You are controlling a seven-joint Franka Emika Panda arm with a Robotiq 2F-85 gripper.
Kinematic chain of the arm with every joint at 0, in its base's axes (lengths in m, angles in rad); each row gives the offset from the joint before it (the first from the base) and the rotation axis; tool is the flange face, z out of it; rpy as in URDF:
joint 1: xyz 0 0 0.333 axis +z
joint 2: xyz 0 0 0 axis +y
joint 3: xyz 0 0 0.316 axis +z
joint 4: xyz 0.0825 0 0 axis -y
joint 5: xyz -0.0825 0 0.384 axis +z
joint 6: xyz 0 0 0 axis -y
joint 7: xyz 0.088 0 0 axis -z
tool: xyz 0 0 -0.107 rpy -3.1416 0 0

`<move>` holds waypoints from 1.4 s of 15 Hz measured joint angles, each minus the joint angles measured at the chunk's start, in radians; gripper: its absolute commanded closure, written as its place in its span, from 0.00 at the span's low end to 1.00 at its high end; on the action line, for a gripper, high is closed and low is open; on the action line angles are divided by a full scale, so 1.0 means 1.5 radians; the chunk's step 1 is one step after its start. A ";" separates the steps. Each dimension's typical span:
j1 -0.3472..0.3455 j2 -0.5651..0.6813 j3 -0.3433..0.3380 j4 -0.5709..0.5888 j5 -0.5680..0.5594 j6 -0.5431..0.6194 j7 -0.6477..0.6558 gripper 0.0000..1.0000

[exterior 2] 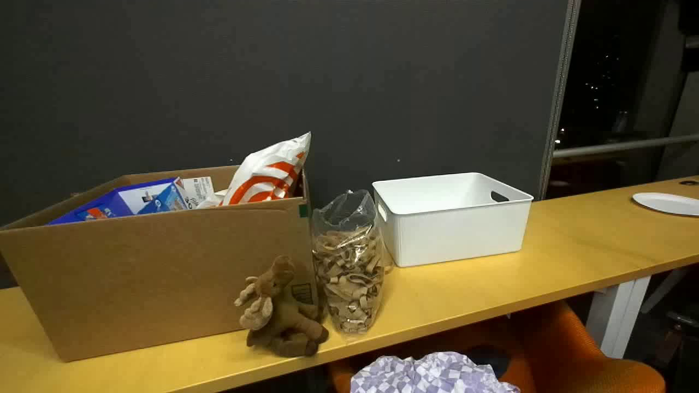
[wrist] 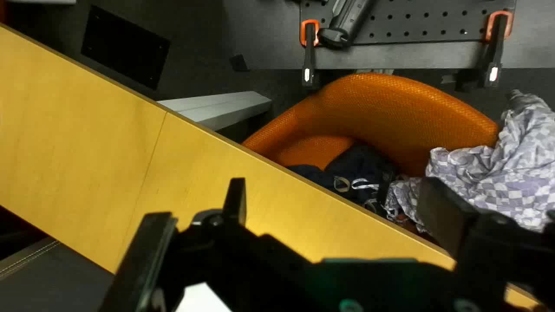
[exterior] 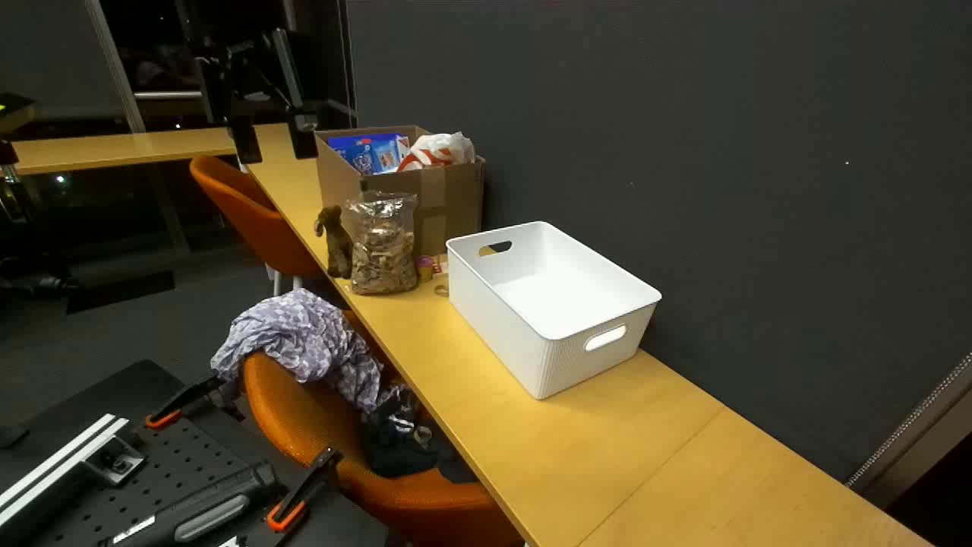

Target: Remove some rubber bands from the plastic

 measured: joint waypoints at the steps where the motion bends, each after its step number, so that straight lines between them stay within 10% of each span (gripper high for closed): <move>1: 0.000 0.000 0.000 0.000 0.000 0.000 0.000 0.00; 8: 0.005 0.027 -0.002 0.029 -0.005 0.019 -0.011 0.00; 18: 0.077 0.407 0.013 0.376 -0.044 0.084 -0.102 0.00; 21: 0.112 0.519 0.013 0.486 -0.068 0.086 -0.103 0.27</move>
